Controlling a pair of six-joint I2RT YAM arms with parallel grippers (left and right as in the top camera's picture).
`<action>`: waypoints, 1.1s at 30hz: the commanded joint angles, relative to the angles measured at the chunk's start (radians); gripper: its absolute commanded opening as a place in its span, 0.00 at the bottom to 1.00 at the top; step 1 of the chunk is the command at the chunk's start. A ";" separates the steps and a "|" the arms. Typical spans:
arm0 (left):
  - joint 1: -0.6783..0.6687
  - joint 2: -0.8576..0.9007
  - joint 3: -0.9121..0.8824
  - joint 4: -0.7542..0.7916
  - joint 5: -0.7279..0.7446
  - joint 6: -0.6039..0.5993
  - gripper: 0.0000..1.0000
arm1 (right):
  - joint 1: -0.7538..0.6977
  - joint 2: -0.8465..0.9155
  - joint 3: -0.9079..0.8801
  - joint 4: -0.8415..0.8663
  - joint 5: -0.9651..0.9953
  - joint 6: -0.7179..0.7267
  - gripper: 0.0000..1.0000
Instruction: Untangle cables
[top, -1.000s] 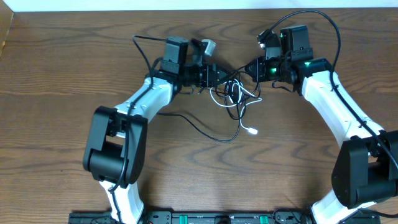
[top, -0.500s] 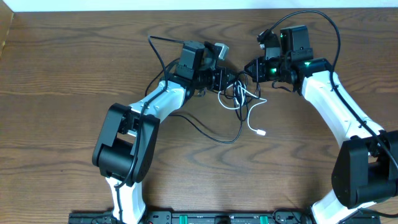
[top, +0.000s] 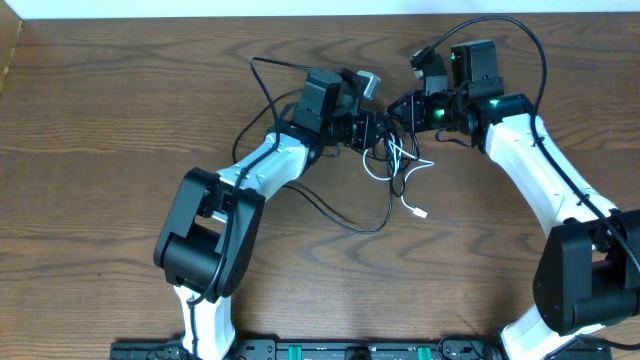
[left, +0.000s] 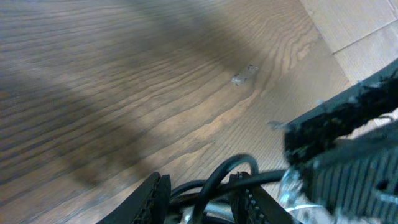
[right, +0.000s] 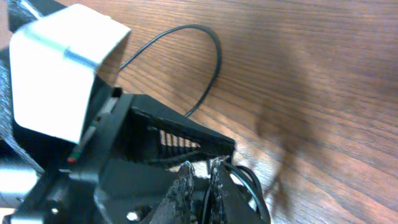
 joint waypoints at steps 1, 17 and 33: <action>-0.007 0.015 0.005 0.006 -0.005 0.010 0.32 | 0.009 0.006 -0.004 0.012 -0.089 -0.014 0.01; -0.003 0.015 0.005 -0.070 -0.103 0.010 0.08 | -0.097 -0.146 -0.002 0.063 -0.175 0.040 0.01; 0.138 -0.262 0.005 -0.294 0.058 -0.028 0.07 | -0.092 -0.177 -0.002 -0.124 0.145 -0.016 0.01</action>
